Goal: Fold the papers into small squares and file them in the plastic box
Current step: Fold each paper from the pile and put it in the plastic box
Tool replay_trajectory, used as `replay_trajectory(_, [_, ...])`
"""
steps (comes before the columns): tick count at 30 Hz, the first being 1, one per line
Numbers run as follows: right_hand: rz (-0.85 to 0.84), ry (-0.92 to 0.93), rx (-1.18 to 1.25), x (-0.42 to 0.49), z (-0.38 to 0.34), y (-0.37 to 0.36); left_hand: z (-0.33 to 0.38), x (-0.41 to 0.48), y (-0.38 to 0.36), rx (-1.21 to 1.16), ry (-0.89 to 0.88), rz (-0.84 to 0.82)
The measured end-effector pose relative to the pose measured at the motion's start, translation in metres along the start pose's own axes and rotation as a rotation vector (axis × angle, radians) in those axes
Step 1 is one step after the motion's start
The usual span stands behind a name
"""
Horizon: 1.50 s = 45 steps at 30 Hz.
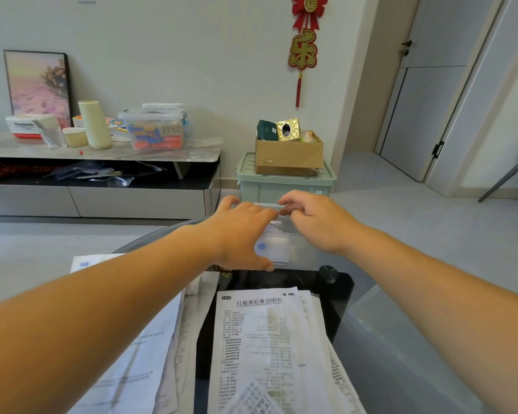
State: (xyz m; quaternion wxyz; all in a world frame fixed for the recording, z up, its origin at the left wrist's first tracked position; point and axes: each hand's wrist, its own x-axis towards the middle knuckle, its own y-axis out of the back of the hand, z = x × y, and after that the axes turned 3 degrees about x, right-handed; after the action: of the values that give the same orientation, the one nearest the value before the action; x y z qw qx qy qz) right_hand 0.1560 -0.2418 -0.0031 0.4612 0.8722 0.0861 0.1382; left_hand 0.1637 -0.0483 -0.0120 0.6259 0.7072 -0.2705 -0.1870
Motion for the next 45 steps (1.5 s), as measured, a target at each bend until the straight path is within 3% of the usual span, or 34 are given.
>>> replay_trajectory(3, [0.17, 0.039, 0.013, -0.018, -0.005, 0.008, 0.005, -0.013, 0.016, -0.002, -0.001, 0.064])
replay_trajectory(6, [0.2, 0.106, -0.026, -0.053, -0.015, 0.013, 0.015, -0.034, 0.032, -0.034, 0.002, 0.124])
replay_trajectory(9, [0.072, 0.123, -0.015, -0.115, -0.034, 0.011, 0.041, -0.077, 0.039, -0.139, 0.015, 0.135])
replay_trajectory(14, [-0.306, 0.214, -0.066, -0.225, -0.057, -0.011, 0.105, -0.169, 0.034, -0.277, 0.005, -0.065])
replay_trajectory(19, [-0.386, 0.287, -0.094, -0.284, -0.064, -0.026, 0.147, -0.239, 0.031, -0.263, -0.023, -0.189])
replay_trajectory(24, [-0.363, 0.306, -0.19, -0.319, -0.07, -0.03, 0.172, -0.27, 0.029, -0.199, -0.074, -0.239])
replay_trajectory(31, [-0.353, 0.236, -0.1, -0.343, -0.084, -0.034, 0.181, -0.286, 0.022, -0.228, -0.067, -0.206])
replay_trajectory(38, [-0.286, 0.171, -0.019, -0.343, -0.073, -0.043, 0.169, -0.281, 0.017, -0.404, -0.028, -0.267])
replay_trajectory(45, [-0.215, 0.262, -0.103, -0.339, -0.067, -0.052, 0.157, -0.276, 0.015, -0.523, -0.033, -0.291])
